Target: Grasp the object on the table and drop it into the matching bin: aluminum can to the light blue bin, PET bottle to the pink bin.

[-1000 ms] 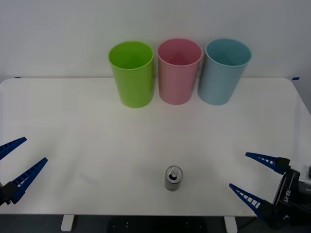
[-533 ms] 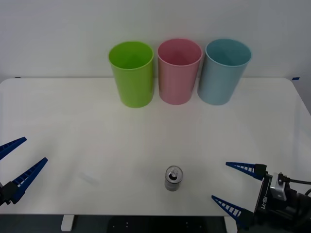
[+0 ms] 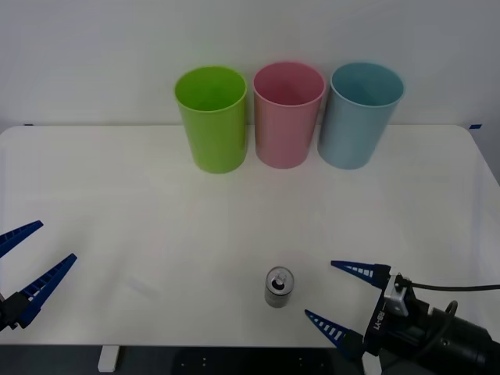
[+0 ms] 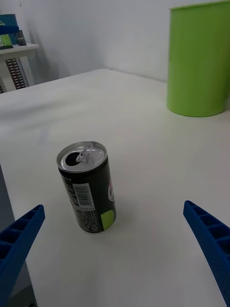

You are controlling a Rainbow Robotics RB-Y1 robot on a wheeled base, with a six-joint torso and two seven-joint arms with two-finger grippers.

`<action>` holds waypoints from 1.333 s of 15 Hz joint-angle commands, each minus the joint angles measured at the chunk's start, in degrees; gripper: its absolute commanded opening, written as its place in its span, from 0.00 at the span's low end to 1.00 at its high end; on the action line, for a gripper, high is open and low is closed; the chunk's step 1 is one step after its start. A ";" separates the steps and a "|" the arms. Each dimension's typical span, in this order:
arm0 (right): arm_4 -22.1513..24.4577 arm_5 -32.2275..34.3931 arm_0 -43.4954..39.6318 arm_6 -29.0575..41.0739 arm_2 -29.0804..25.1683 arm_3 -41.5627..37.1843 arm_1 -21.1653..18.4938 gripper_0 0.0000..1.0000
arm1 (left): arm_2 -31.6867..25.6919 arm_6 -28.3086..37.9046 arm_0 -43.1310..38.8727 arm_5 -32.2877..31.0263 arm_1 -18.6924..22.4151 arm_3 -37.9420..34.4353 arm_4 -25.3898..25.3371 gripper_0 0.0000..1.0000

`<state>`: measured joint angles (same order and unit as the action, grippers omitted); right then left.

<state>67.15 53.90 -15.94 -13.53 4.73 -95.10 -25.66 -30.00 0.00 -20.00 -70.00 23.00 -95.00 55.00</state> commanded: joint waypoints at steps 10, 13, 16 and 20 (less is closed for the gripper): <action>0.18 -1.17 9.97 -5.54 6.26 13.27 4.92 1.00 | 0.00 0.00 0.00 0.00 0.00 0.00 0.00 1.00; 0.18 -1.87 11.20 -7.47 7.40 14.42 5.80 1.00 | 0.00 0.00 0.00 0.00 0.00 0.00 0.00 1.00; 0.70 -2.05 12.96 -9.14 8.28 16.70 6.94 1.00 | 0.00 0.00 0.00 0.00 0.00 0.00 0.00 1.00; 1.67 -2.05 15.15 -11.60 8.28 20.04 9.05 1.00 | 0.00 0.00 0.00 0.00 0.00 0.00 0.00 1.00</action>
<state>68.81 51.85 -1.12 -24.78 12.95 -75.63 -16.89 -30.00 0.00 -20.00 -70.00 23.00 -95.00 55.00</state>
